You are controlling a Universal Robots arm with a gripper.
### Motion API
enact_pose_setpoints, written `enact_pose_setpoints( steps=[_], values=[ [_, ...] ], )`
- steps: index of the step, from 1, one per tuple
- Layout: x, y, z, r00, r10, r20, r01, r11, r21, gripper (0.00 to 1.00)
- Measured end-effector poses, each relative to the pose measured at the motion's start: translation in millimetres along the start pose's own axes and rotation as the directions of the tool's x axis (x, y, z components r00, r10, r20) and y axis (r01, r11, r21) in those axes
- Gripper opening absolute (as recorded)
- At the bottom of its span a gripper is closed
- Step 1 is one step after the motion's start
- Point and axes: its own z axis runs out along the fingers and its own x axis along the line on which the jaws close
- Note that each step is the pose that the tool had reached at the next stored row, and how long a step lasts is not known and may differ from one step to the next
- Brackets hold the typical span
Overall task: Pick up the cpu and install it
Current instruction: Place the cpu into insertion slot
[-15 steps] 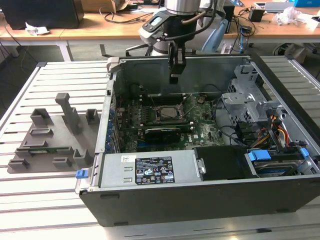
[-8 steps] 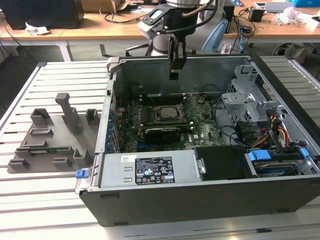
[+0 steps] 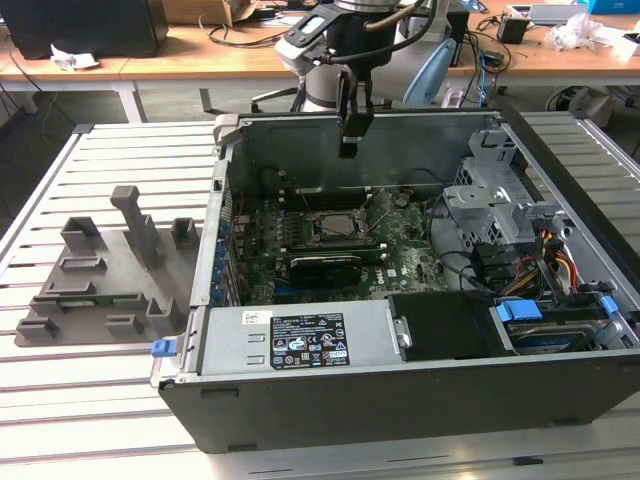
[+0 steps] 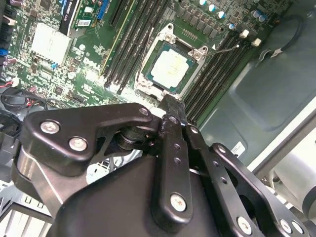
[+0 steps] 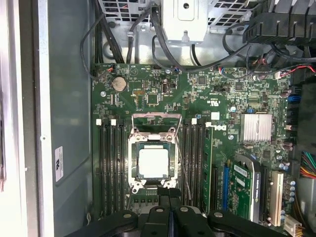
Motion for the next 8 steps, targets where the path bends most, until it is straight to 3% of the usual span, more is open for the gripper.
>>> enact_pose_setpoints(
  steps=[8],
  values=[
    [0.0,0.0,-0.4,1.0,0.0,0.0001,0.0,1.0,0.0,0.11]
  ],
)
